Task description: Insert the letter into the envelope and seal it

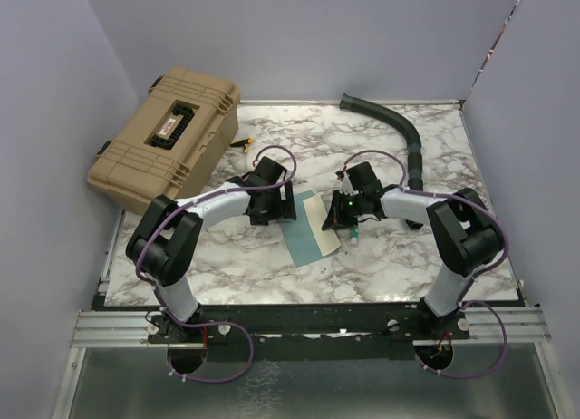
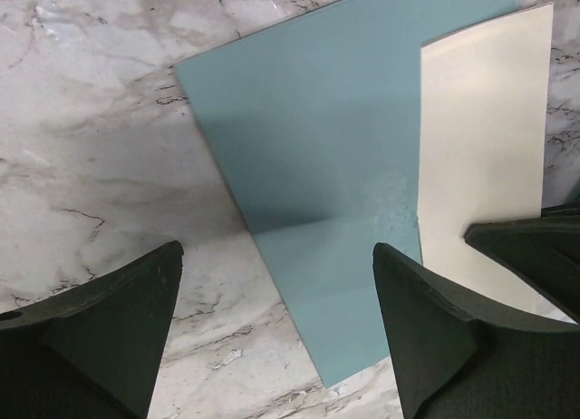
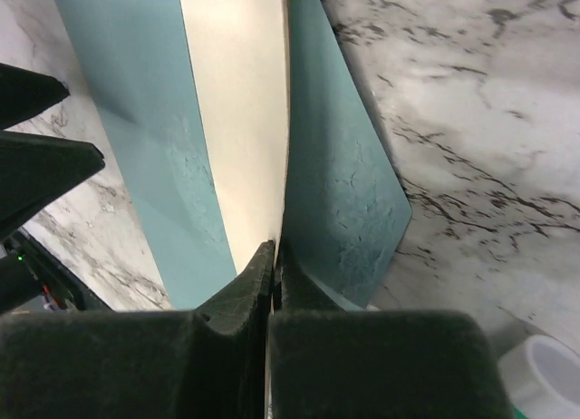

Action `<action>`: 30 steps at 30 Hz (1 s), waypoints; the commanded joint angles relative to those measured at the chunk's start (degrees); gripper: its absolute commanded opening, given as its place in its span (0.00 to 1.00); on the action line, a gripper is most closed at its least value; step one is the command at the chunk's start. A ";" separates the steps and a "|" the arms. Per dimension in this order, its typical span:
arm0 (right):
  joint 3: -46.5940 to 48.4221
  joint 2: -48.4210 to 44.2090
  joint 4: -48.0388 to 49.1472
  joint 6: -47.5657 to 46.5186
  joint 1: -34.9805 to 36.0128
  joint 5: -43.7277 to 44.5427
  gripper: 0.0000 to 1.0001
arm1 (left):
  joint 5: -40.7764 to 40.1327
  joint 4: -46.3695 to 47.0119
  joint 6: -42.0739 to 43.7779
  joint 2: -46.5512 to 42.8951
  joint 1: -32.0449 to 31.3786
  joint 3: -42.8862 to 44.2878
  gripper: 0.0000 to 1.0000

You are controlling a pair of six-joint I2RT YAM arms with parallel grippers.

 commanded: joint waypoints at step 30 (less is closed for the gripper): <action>8.98 -5.46 -7.06 3.83 4.39 11.48 0.01 | 4.36 -2.30 1.78 -0.27 4.48 2.92 0.85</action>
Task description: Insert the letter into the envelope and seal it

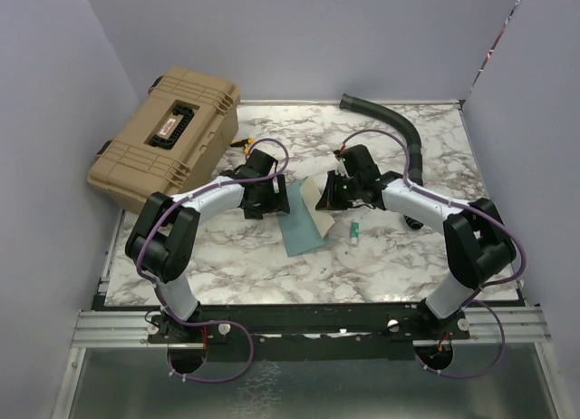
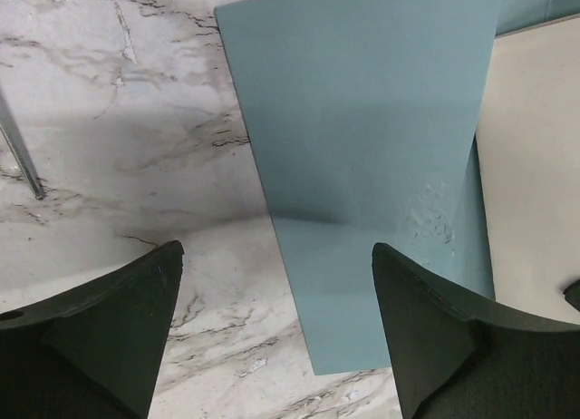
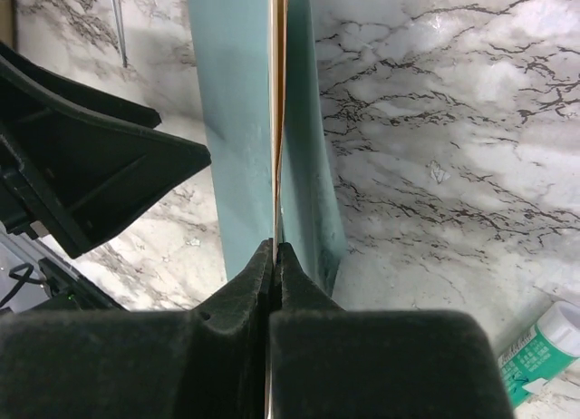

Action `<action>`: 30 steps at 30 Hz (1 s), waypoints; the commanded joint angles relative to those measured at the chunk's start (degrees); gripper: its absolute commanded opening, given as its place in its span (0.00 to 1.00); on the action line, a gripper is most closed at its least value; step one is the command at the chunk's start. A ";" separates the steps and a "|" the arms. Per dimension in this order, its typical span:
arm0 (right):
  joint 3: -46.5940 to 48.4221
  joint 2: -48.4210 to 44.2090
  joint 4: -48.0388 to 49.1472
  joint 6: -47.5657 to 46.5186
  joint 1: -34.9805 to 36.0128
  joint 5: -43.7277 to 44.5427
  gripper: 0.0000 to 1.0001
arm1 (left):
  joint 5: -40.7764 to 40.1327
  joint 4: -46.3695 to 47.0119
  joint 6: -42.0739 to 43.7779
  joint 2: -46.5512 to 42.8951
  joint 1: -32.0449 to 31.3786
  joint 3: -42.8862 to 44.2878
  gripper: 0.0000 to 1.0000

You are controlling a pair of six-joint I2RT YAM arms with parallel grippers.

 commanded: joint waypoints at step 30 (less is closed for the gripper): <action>-11.33 2.85 17.88 4.21 0.22 10.16 0.01 | 5.43 1.37 -8.81 -1.93 -0.01 -4.91 0.82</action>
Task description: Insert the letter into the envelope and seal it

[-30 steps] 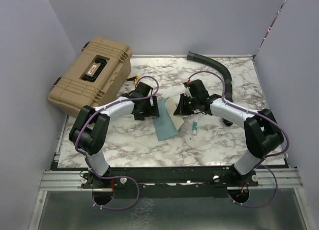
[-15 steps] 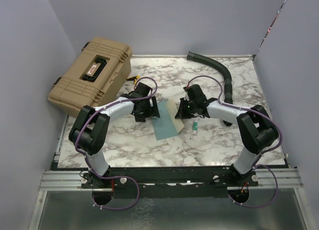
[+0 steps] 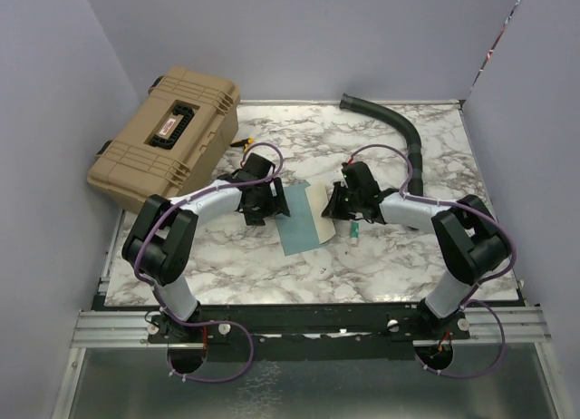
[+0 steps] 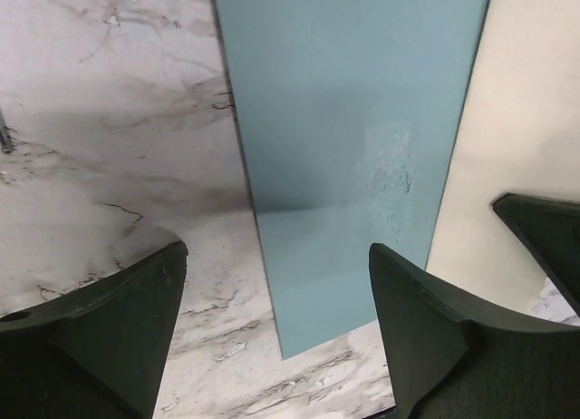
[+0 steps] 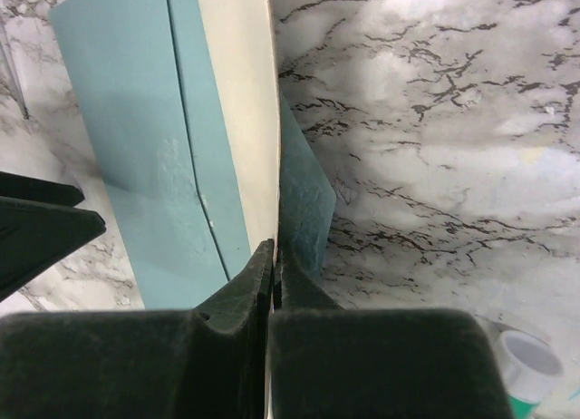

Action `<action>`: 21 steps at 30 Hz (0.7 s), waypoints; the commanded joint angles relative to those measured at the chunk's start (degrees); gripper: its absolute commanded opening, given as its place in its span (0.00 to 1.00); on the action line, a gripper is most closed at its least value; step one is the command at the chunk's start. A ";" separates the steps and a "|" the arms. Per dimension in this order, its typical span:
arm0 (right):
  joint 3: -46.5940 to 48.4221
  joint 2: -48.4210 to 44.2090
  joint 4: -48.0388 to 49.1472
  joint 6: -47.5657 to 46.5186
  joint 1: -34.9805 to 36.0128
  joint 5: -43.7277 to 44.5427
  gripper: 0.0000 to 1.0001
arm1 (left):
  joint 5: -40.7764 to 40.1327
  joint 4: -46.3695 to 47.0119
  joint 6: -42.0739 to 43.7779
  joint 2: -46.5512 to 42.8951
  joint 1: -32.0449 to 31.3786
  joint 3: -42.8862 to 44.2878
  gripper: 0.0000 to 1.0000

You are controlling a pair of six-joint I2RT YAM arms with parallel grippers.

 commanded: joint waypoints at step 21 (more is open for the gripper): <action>-1.82 3.90 7.83 4.60 2.81 2.54 0.00 | 9.26 6.19 -9.03 0.61 0.00 -5.20 0.70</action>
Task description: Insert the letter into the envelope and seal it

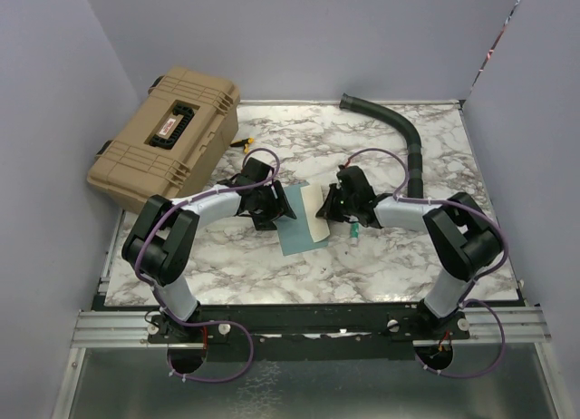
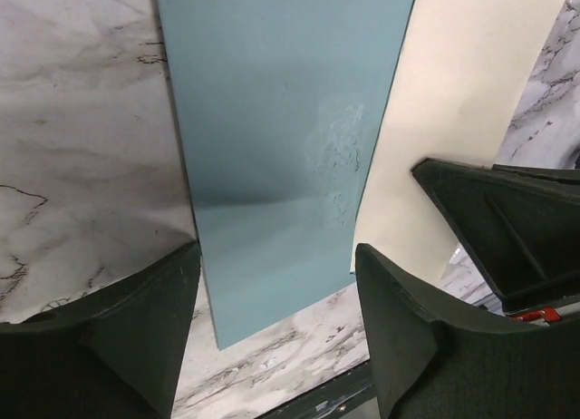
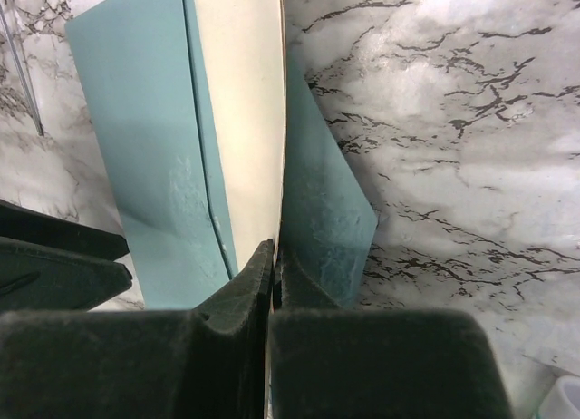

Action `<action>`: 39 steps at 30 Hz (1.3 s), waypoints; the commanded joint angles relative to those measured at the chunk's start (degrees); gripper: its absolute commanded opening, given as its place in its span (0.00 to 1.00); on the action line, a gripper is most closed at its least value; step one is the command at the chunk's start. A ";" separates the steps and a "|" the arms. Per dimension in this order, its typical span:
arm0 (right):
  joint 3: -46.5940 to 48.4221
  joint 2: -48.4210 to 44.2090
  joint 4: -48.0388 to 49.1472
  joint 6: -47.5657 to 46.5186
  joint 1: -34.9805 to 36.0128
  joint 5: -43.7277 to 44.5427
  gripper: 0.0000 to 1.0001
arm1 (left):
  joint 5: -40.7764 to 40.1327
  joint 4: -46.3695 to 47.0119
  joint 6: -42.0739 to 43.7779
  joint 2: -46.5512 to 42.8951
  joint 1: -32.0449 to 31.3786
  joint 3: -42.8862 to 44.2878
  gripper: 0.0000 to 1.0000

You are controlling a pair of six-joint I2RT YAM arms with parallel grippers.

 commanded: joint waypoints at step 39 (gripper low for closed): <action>1.00 0.54 -6.61 16.26 1.37 3.48 0.01 | -0.43 4.65 -6.32 0.09 -0.03 -4.51 0.69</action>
